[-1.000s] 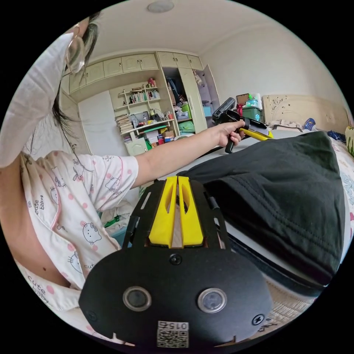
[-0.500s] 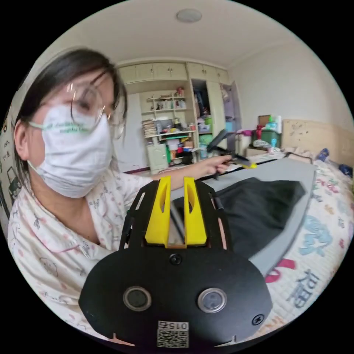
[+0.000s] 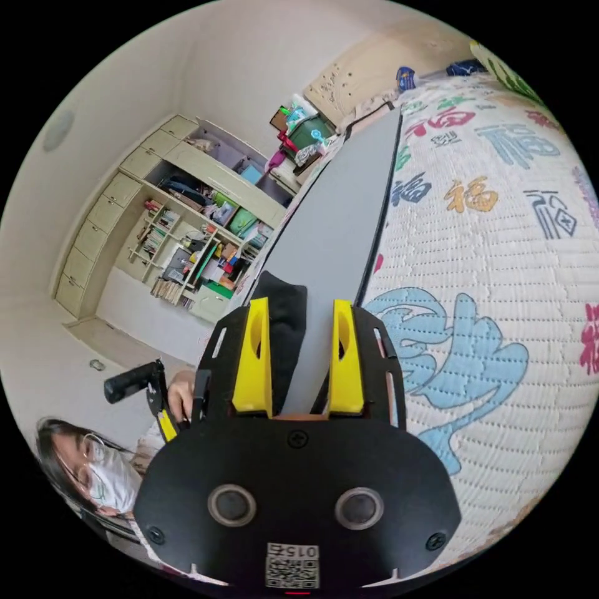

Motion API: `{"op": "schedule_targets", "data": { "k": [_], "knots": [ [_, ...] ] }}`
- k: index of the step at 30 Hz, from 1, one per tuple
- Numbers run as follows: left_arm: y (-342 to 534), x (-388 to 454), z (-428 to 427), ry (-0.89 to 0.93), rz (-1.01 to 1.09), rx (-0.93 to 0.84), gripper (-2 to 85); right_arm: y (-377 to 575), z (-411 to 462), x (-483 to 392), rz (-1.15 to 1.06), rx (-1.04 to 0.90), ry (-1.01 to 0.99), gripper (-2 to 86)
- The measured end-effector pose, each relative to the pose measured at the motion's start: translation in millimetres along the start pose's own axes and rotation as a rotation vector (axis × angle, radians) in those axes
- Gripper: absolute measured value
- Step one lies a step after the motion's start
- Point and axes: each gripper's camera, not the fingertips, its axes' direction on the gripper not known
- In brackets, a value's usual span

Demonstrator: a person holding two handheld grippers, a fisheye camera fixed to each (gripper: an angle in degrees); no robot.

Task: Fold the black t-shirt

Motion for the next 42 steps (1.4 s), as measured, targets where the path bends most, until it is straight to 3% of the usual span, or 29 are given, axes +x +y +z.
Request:
{"op": "schedule_targets", "data": {
  "k": [4, 6, 11, 18, 20, 23, 29, 34, 38, 40, 42],
  "knots": [
    [7.0, -6.7, 34.5, 0.053, -0.048, -0.097, 8.7, -33.2, 11.4, 6.3, -0.018, -0.055, -0.085, 4.1],
    [7.9, -7.3, 35.4, 0.072, -0.050, -0.088, 8.2, -54.3, 11.7, 0.4, -0.035, -0.067, -0.011, 2.0],
    [6.1, -11.2, 42.7, 0.089, -0.076, -0.097, 5.2, -85.6, 32.7, -6.2, -0.108, -0.150, 0.144, 1.7],
    [-5.1, -10.8, 52.5, 0.089, -0.087, -0.098, 3.4, -82.7, 12.8, 3.3, -0.052, 0.051, 0.112, 11.2],
    [-9.4, -12.0, 55.0, 0.094, -0.091, -0.097, 3.3, -81.6, 10.5, -3.1, -0.063, 0.031, 0.045, 13.3],
    [-18.2, -12.5, 59.4, 0.094, -0.092, -0.096, 3.3, -81.8, 27.2, -13.6, -0.086, -0.046, -0.019, 11.6],
    [-41.5, -10.5, 69.4, 0.074, -0.082, -0.095, 4.1, -81.0, 60.5, -44.5, -0.149, -0.115, 0.160, 3.4],
    [-66.8, 11.0, 72.8, -0.048, -0.017, -0.079, 3.8, -79.7, 64.0, -45.1, -0.128, -0.110, 0.124, 1.8],
    [-90.7, 15.1, 16.2, -0.174, -0.033, 0.065, 2.5, -76.4, 67.2, -52.5, -0.129, -0.114, 0.119, 1.5],
    [-81.6, -3.7, -20.2, -0.342, -0.166, 0.155, 2.1, -74.2, 68.7, -57.7, -0.138, -0.116, 0.127, 1.5],
    [-46.2, -52.2, -68.5, -0.633, -0.549, 0.250, 1.7, -71.0, 71.2, -60.9, -0.134, -0.116, 0.117, 1.6]
  ]
}}
